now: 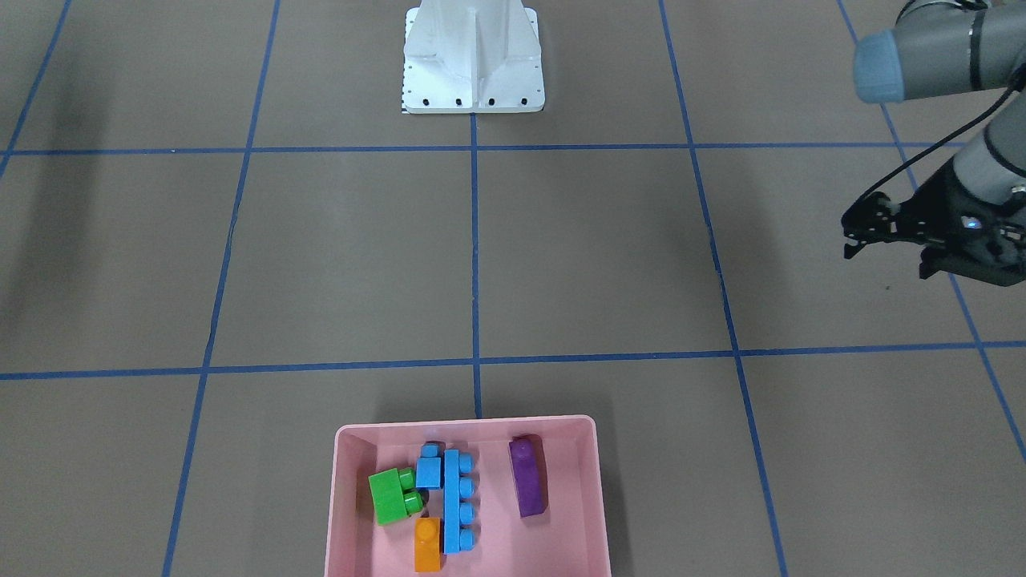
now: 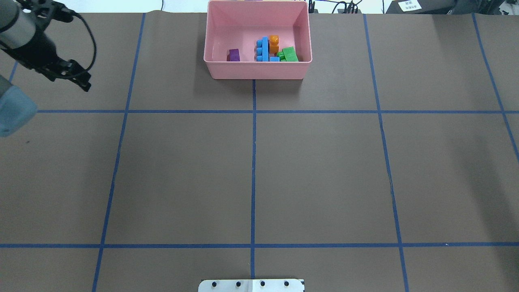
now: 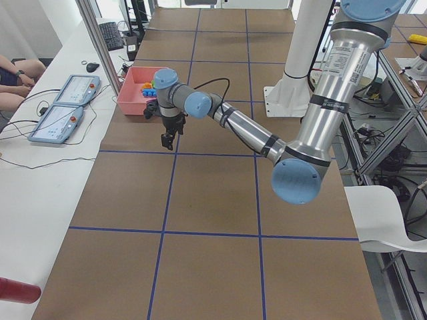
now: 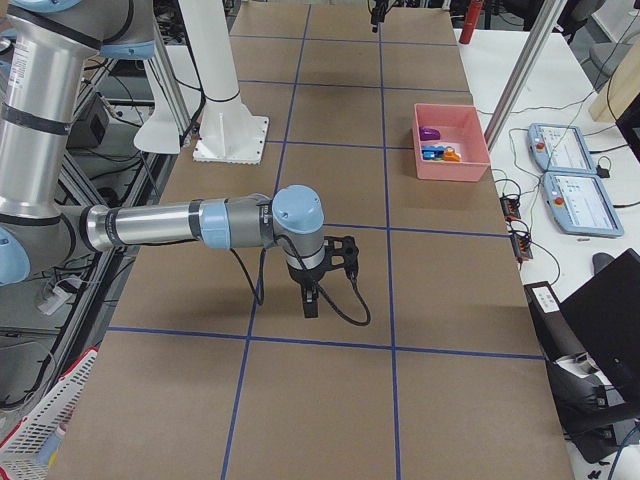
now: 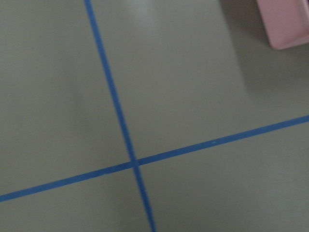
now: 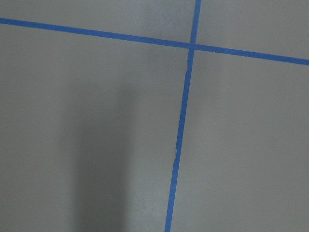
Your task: Put all blocks into box
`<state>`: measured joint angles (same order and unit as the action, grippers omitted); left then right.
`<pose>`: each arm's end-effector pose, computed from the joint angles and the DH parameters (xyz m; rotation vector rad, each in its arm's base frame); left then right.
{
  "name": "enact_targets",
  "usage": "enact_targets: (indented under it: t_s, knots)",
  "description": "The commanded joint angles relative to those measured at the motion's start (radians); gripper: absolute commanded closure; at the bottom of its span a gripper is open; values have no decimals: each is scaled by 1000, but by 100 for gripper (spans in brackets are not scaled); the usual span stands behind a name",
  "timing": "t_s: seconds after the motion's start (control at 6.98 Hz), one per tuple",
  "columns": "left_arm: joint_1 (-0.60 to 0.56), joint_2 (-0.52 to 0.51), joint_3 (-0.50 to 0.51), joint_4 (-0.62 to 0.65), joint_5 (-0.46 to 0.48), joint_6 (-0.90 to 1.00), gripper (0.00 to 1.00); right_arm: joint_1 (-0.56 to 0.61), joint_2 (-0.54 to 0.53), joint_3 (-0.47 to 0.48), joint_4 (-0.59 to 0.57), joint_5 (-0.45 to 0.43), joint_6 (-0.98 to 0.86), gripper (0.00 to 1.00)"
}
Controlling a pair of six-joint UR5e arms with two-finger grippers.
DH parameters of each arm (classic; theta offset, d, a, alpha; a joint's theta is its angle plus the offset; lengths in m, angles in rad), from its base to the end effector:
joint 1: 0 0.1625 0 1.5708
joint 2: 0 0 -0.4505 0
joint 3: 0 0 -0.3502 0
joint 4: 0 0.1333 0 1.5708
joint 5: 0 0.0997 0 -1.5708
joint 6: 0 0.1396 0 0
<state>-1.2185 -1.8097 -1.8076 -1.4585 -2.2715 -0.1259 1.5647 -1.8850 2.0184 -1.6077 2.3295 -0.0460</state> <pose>0.1488 -0.5303 0.5041 0.1751 0.7590 0.3422 0.0353 -0.3171 0.6356 0.1070 -0.7563 -0.0861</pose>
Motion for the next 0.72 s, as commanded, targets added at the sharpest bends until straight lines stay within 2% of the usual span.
enact_targets:
  t_s: [0.0, 0.29, 0.57]
  knots:
    - [-172, 155, 33, -2, -26, 129, 0, 0, -2, 0, 0, 1, 0, 0]
    - [-289, 275, 45, -45, -26, 215, 0, 0, -2, 0, 0, 1, 0, 0]
    - [-338, 320, 39, -52, -81, 215, 0, 0, -2, 3, -1, -1, 0, 0]
